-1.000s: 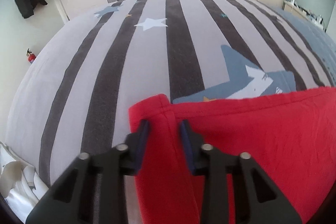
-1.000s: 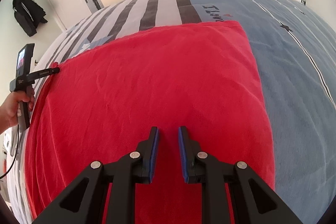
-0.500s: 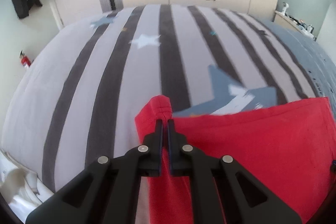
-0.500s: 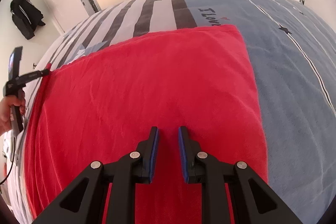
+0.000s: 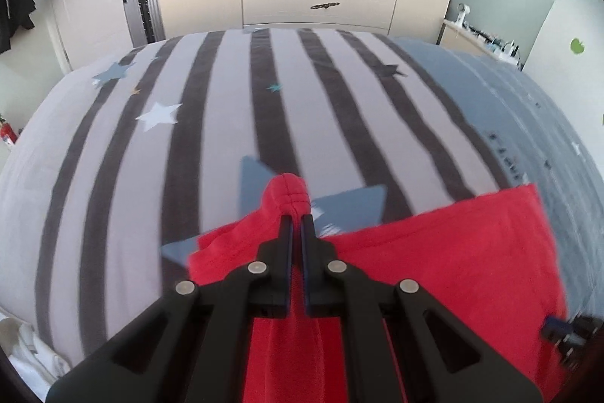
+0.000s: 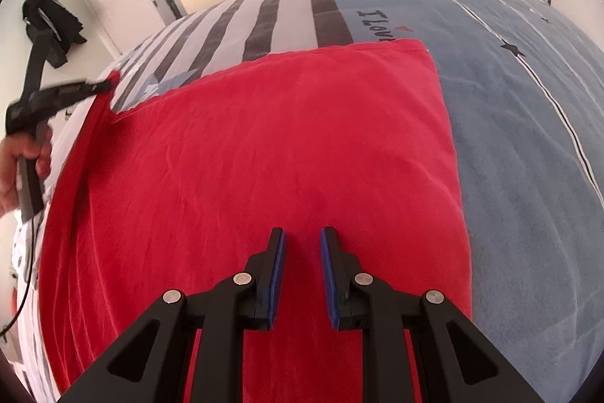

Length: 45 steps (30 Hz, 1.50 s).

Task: Fold clothes

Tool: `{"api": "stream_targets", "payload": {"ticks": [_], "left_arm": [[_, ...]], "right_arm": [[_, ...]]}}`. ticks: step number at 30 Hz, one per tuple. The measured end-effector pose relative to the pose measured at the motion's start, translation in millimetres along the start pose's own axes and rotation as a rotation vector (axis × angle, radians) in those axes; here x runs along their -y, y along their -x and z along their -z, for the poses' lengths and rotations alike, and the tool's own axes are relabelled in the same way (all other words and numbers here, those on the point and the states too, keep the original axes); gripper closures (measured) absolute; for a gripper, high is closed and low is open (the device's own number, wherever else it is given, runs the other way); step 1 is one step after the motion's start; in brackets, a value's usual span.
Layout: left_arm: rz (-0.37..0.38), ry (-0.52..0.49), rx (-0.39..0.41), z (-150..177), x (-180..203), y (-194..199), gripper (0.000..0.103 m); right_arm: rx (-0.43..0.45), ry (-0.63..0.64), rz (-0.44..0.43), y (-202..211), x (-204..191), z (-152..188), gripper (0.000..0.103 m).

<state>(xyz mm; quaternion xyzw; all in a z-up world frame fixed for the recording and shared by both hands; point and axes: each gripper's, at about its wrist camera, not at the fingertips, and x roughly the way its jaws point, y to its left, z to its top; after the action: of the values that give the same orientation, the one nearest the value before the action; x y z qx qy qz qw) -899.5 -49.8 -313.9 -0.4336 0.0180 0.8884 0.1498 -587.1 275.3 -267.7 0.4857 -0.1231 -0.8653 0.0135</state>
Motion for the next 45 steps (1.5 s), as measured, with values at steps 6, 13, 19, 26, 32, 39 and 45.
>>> {"api": "stream_targets", "payload": {"ticks": [6, 13, 19, 26, 32, 39, 45], "left_arm": [[0.001, -0.030, -0.102, 15, 12, -24, 0.101], [-0.035, -0.049, -0.113, 29, 16, -31, 0.100], [0.081, 0.064, -0.060, 8, -4, 3, 0.048], [0.097, 0.096, -0.029, 36, -48, 80, 0.048], [0.097, 0.126, -0.105, 160, -82, 160, 0.048], [0.051, 0.198, -0.221, 300, -84, 230, 0.049], [0.042, 0.204, -0.226, 365, -51, 282, 0.049]], "right_arm": [[-0.013, 0.001, -0.034, 9, 3, 18, 0.086], [-0.022, 0.011, -0.043, 14, 2, 29, 0.085], [-0.024, -0.011, -0.075, 20, -1, 32, 0.086], [-0.061, 0.009, -0.268, 51, -38, 68, 0.085], [-0.152, 0.059, -0.430, 71, -85, 125, 0.078], [-0.236, 0.073, -0.473, 61, -111, 159, 0.064], [-0.213, 0.052, -0.390, 50, -124, 161, 0.081]]}}
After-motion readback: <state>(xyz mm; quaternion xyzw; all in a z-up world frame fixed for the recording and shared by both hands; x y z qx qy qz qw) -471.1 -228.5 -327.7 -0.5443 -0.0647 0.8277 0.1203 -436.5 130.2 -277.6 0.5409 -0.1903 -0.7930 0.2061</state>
